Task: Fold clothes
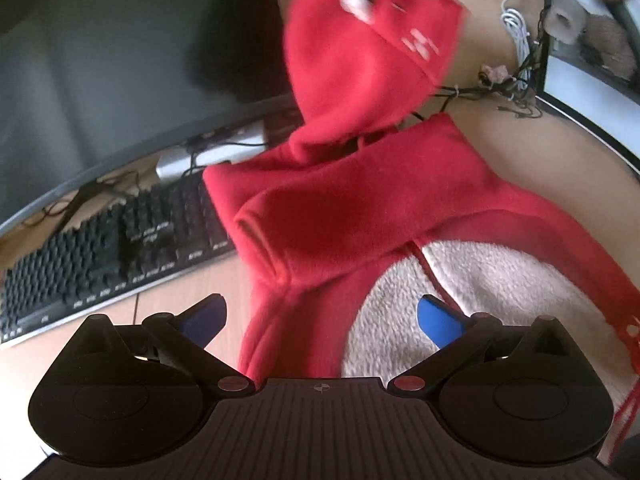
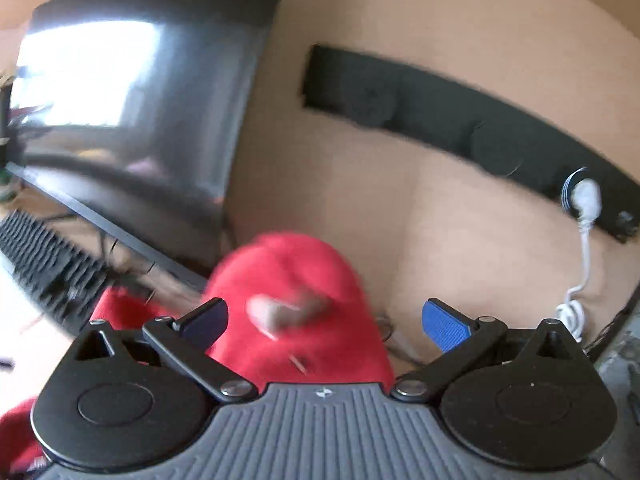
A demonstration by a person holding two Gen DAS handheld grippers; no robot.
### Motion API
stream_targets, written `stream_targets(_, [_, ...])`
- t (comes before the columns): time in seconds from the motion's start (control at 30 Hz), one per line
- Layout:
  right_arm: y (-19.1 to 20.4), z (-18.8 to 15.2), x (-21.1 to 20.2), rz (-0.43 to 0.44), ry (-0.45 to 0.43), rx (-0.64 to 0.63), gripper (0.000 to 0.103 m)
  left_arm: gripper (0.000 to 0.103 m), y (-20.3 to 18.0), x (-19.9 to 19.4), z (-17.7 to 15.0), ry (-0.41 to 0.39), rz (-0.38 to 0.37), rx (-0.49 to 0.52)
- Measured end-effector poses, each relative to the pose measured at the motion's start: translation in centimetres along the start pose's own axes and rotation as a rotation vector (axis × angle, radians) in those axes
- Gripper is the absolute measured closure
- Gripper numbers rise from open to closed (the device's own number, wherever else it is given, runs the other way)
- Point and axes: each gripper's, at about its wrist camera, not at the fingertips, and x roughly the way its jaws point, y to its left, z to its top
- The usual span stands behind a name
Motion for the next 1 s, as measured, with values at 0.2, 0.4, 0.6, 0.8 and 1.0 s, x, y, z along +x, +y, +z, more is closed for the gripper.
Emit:
stream_targets(0.2, [1.9, -8.6, -0.1, 0.012, 0.118, -0.171, 0.000, 0.000, 0.9, 2.3, 1.0, -0.015, 0.109, -0.009])
stream_targets(0.4, [3.9, -11.0, 3.5, 0.037, 0.238, -0.356, 0.000, 0.000, 3.4, 1.1, -0.3, 0.001, 0.111, -0.076])
stream_targets(0.6, [-2.5, 0.5, 6.7, -0.249, -0.068, -0.059, 0.000, 0.000, 2.6, 0.8, -1.3, 0.007, 0.079, -0.069])
stream_targets(0.8, [-2.7, -1.2, 3.3, 0.018, -0.063, 0.024, 0.000, 0.000, 0.4, 2.7, -0.7, -0.007, 0.106, 0.017])
stream_targets(1.0, [6.4, -10.4, 2.6, 0.130, 0.052, -0.334, 0.000, 0.000, -1.6, 6.3, 0.2, -0.014, 0.179, 0.162])
